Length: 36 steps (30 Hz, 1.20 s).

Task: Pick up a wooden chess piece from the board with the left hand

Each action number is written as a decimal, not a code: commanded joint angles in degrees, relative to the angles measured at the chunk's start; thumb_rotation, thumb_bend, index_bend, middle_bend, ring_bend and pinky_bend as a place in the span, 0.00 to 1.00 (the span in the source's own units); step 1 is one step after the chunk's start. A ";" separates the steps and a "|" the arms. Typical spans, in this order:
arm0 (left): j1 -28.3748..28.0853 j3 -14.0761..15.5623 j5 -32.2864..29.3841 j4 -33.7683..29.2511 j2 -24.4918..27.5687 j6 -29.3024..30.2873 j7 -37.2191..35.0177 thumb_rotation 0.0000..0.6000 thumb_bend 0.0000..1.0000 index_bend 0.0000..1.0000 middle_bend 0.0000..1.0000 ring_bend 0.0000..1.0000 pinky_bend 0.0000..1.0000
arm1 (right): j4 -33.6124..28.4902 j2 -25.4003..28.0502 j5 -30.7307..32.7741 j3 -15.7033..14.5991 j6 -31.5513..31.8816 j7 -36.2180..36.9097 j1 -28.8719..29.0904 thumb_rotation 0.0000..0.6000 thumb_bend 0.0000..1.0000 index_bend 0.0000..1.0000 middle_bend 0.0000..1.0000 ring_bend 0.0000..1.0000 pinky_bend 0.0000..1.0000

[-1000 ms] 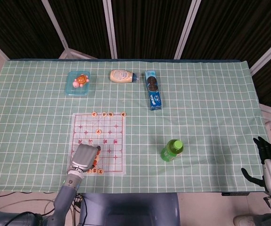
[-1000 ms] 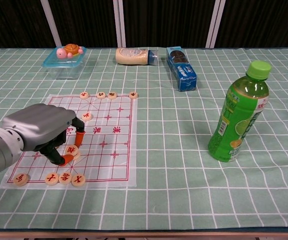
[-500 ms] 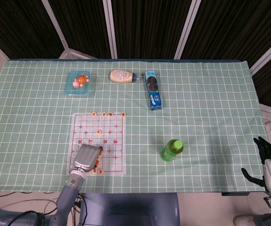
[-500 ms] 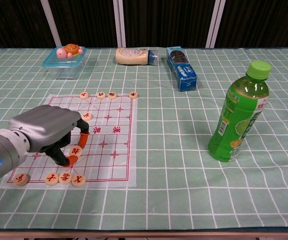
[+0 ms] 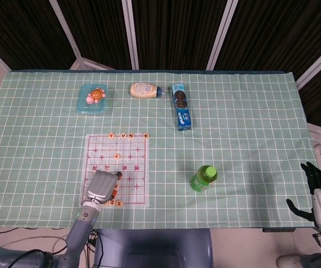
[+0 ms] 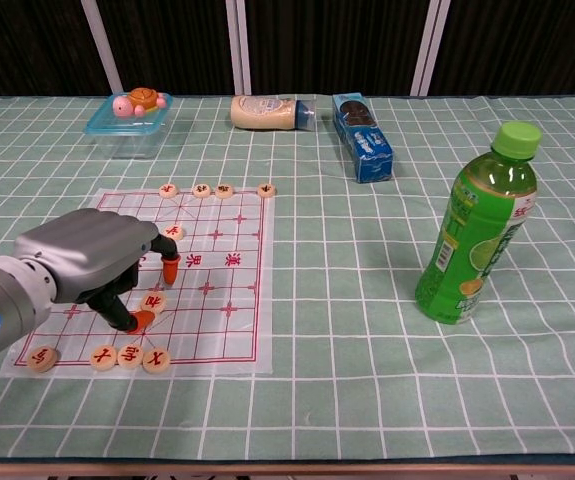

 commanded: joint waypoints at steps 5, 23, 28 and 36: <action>0.18 -0.10 0.51 -0.94 0.68 0.62 -1.17 1.00 0.25 0.34 1.00 1.00 1.00 | -0.07 0.03 0.03 0.03 0.01 0.03 -0.02 1.00 0.30 0.00 0.00 0.00 0.00; 10.73 9.42 24.29 -5.50 13.68 12.58 -20.01 1.00 0.11 0.03 0.21 0.21 0.39 | 0.36 0.20 -0.61 -0.57 -0.63 -2.55 0.31 1.00 0.30 0.00 0.00 0.00 0.00; 15.14 13.38 27.96 -3.26 18.64 15.68 -25.41 1.00 0.03 0.00 0.00 0.01 0.13 | 0.73 -0.16 -1.12 -0.72 -0.35 -4.30 0.41 1.00 0.30 0.00 0.00 0.00 0.00; 19.16 14.00 32.11 1.62 21.98 18.06 -32.55 1.00 0.02 0.00 0.00 0.00 0.06 | 0.80 -0.53 -1.40 -0.87 -0.04 -5.54 0.39 1.00 0.30 0.00 0.00 0.00 0.00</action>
